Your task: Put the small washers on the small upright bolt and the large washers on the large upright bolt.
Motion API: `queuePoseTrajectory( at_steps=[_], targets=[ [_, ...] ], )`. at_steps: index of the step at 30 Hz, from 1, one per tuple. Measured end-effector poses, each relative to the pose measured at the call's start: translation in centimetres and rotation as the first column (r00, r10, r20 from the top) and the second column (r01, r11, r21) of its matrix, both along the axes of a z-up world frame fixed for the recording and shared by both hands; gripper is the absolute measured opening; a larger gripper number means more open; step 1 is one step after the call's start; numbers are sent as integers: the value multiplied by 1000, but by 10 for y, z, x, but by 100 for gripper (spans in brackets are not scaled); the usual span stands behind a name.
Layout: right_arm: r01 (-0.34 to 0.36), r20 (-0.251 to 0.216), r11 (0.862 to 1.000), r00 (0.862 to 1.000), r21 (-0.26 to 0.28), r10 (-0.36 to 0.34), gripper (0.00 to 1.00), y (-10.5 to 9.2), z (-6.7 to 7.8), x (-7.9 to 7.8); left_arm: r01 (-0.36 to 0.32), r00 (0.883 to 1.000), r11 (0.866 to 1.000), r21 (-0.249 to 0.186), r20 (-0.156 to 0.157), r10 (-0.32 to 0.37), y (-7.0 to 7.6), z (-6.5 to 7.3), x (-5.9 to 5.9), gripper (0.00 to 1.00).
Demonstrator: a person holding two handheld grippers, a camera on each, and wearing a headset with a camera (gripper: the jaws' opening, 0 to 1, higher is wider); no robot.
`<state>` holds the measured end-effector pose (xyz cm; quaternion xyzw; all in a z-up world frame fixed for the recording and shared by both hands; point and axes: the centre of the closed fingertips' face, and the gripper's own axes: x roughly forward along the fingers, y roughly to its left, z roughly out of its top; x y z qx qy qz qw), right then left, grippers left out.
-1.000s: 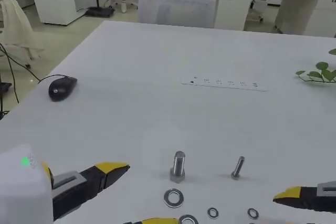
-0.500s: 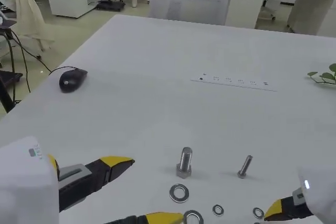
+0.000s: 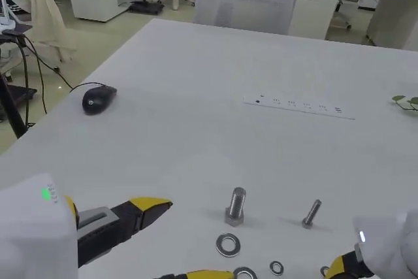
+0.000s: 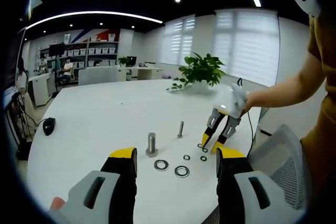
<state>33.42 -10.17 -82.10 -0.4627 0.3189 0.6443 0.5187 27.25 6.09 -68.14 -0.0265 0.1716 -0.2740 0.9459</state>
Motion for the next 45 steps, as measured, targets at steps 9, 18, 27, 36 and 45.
queuePoseTrajectory(
  at_steps=[9, 18, 27, 36, 45],
  targets=[
    [19, -32, 1000, 999, -9, -20, 20, 0, -2, -1, 2, 1000, 1000, 2, 4, -2, -2, 2, 1, 60],
    [-1, -35, 1000, 999, -31, 0, 17, 0, -3, -3, 0, 1000, 1000, 5, 5, 0, -2, 1, 1, 60],
    [4, -29, 998, 1000, -56, -6, 15, 0, -3, -2, -1, 1000, 1000, -2, 11, 1, 0, 1, 2, 60],
    [1, -25, 997, 1000, -71, -2, 13, -1, -3, -1, -2, 1000, 1000, 1, 11, 2, 0, 2, 1, 60],
    [21, -35, 998, 999, -61, -24, 12, 3, 4, -3, -1, 1000, 1000, -1, 10, 1, -1, 3, 1, 60]
  ],
)
